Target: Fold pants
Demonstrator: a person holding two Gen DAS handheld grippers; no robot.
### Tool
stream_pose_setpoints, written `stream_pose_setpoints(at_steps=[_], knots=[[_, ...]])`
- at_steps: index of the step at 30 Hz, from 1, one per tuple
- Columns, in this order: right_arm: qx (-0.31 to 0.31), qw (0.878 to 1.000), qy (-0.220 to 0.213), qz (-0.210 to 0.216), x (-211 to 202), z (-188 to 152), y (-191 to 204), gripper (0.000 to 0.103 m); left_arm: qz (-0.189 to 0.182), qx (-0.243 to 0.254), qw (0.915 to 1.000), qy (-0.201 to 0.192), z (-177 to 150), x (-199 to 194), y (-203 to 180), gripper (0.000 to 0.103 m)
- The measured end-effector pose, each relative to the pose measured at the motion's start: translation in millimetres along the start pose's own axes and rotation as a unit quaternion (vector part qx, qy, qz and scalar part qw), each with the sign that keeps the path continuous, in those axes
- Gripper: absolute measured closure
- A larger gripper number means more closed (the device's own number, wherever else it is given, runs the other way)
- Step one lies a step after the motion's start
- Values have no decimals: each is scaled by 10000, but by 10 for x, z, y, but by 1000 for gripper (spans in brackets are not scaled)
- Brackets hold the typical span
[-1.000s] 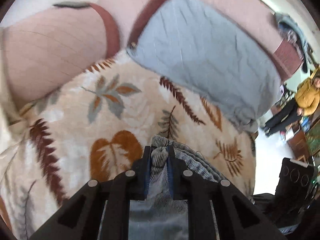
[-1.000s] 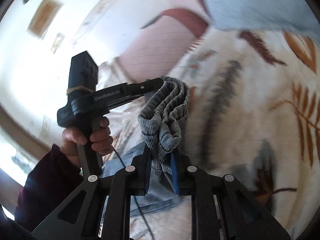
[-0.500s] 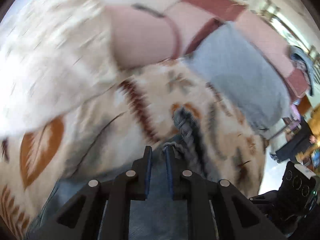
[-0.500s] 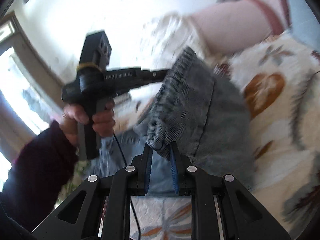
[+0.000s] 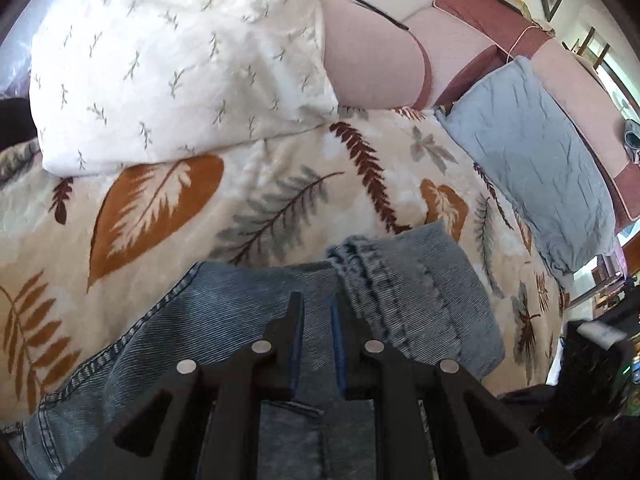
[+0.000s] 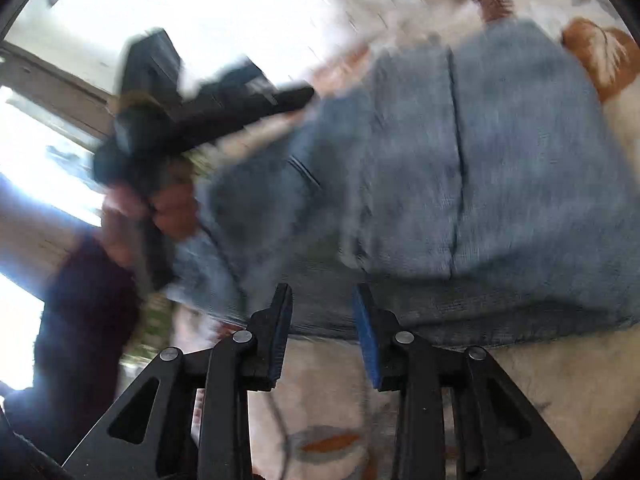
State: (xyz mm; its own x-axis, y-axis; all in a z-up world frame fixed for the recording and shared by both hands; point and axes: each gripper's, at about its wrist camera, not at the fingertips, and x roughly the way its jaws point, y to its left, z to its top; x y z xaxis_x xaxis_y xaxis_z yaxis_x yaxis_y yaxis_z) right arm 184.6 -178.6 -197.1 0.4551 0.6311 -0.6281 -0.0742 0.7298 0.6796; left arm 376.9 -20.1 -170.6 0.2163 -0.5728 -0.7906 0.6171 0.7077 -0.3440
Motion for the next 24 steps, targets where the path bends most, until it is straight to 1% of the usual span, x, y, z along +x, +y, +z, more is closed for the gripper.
stream_pose_setpoints(at_steps=[2, 4, 6, 8, 11, 14, 16, 18, 21, 22, 24], knots=[[-10, 9992, -388, 48, -223, 69, -24, 71, 94, 11, 9999, 95, -14, 50, -44, 88], [209, 9971, -732, 52, -416, 130, -131, 71, 253, 32, 9994, 211, -67, 113, -52, 88], [482, 9939, -983, -111, -539, 189, -294, 71, 393, 48, 9986, 336, -154, 167, -59, 88], [730, 9903, -1160, -206, -619, 240, -437, 71, 431, 156, 9980, 436, -259, 200, -98, 88], [1063, 9852, -1308, -323, -667, 286, -619, 71, 573, 271, 9961, 621, -388, 285, -170, 88], [1074, 9834, -1380, -495, -635, 317, -655, 71, 754, 479, 9935, 703, -468, 361, -278, 88], [1138, 9829, -1360, -486, -617, 320, -680, 71, 829, 607, 9922, 712, -492, 389, -348, 88], [1089, 9834, -1357, -511, -607, 315, -655, 71, 1009, 847, 9886, 727, -527, 417, -448, 88], [1035, 9839, -1325, -608, -570, 380, -613, 67, 896, 1130, 9865, 778, -620, 403, -607, 88], [1067, 9839, -1293, -624, -548, 384, -617, 67, 871, 1225, 9853, 807, -669, 391, -654, 91], [1170, 9831, -1237, -669, -526, 380, -669, 67, 807, 1291, 9849, 828, -731, 358, -694, 91]])
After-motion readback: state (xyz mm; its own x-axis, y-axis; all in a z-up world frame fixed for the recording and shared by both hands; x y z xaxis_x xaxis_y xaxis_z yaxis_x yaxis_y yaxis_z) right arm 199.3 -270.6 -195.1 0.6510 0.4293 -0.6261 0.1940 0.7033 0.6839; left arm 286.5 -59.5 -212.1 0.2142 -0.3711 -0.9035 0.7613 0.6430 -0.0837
